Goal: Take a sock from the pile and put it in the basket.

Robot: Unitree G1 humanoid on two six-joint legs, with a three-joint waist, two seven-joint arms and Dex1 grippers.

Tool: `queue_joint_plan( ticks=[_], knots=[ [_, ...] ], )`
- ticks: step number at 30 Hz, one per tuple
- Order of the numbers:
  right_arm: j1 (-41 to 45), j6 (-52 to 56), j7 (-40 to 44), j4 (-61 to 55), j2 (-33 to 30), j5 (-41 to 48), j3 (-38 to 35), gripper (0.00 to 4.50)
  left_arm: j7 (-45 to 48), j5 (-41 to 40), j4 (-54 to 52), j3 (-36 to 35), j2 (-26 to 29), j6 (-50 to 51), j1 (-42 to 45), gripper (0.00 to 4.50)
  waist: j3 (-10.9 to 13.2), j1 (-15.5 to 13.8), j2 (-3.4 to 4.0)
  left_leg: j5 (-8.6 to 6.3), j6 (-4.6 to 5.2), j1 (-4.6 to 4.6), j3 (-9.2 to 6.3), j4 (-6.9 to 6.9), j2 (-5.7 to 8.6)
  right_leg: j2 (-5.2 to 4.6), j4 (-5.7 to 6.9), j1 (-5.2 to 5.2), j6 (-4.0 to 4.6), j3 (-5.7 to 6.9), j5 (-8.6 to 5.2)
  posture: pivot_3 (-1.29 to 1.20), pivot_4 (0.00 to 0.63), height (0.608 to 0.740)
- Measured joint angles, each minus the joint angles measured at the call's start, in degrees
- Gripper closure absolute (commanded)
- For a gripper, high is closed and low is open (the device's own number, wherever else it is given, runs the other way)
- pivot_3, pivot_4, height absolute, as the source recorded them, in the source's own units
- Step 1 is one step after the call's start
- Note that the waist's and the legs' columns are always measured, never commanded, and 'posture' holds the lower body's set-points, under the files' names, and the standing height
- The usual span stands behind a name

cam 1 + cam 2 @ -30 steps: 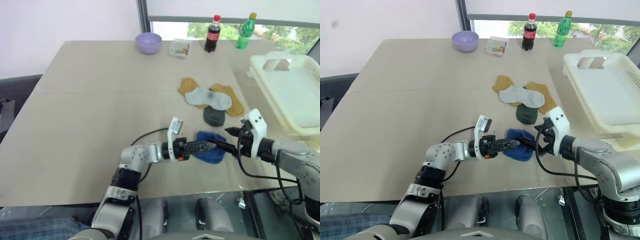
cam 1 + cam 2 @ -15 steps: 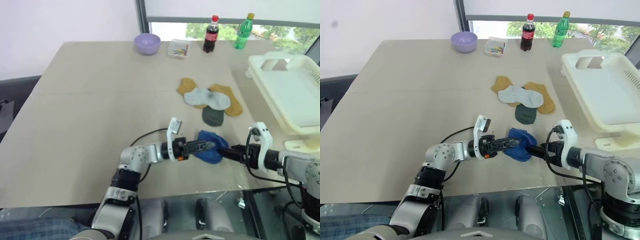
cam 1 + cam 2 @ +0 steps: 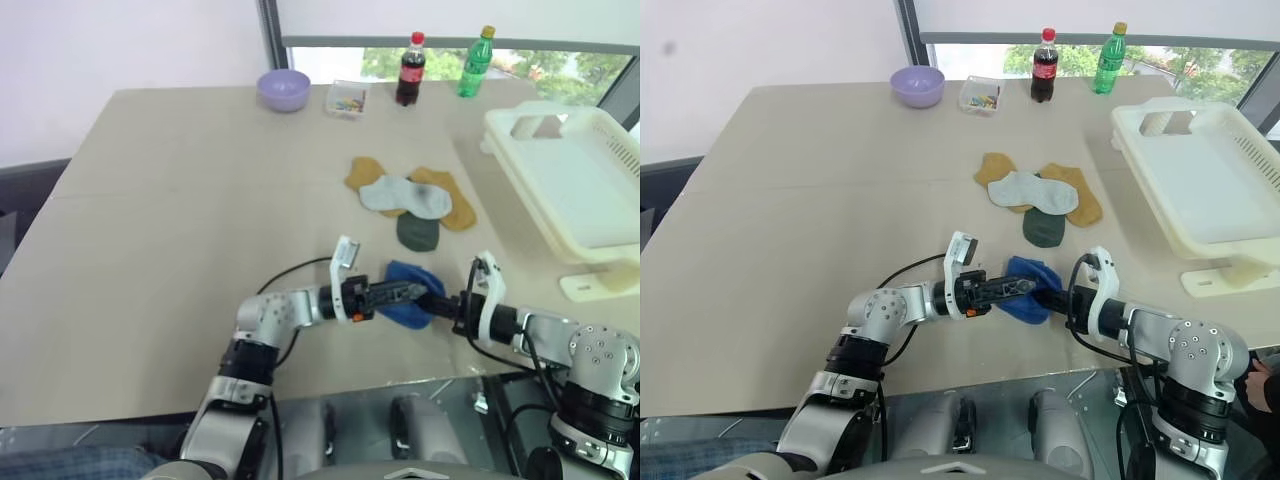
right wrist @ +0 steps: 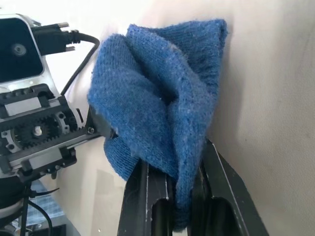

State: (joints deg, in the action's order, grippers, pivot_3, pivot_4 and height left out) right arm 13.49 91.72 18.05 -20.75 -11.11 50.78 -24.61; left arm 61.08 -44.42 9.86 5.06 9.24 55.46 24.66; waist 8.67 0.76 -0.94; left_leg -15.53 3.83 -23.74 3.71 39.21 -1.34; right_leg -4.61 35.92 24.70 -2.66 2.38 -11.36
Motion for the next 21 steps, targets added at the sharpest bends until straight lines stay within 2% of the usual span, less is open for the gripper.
queue_joint_plan(
  ticks=[5,10,16,21],
  knots=[
    [0.3,0.3,-1.1,0.5,-0.3,1.1,-0.8,4.43,0.1,6.4,-3.8,1.0,5.6,-9.7,-1.8,0.0,0.0,-0.1,0.01,0.0,0.0,-0.02,0.0,0.0,0.01,-0.03,-0.02,0.01,0.01,0.0,0.0,0.0,0.15,0.733],
    [2.8,0.4,-3.0,1.7,-0.5,0.8,-2.7,4.43,-1.1,21.4,-5.0,5.8,8.7,-32.9,-4.8,0.0,0.0,-0.3,0.07,-0.01,0.0,-0.07,0.12,-0.01,0.1,-0.27,-0.04,0.06,0.02,-0.05,0.02,0.0,0.15,0.733],
    [9.7,0.2,-4.7,3.9,-1.7,-0.6,-5.7,4.43,-3.1,31.3,-0.2,9.0,6.3,-52.1,-5.0,0.0,0.1,-0.8,0.21,-0.04,0.06,-0.12,0.16,-0.02,0.11,-0.33,-0.05,0.11,0.02,-0.01,0.02,0.0,0.15,0.733],
    [11.3,0.4,-5.1,3.8,-3.7,1.9,-6.3,4.43,-6.4,34.4,5.9,9.2,2.1,-60.0,-2.8,0.0,0.1,-1.5,0.23,-0.07,0.13,-0.13,0.23,0.0,0.11,-0.32,-0.06,0.11,-0.08,-0.02,0.07,0.0,0.15,0.733]
  ],
)
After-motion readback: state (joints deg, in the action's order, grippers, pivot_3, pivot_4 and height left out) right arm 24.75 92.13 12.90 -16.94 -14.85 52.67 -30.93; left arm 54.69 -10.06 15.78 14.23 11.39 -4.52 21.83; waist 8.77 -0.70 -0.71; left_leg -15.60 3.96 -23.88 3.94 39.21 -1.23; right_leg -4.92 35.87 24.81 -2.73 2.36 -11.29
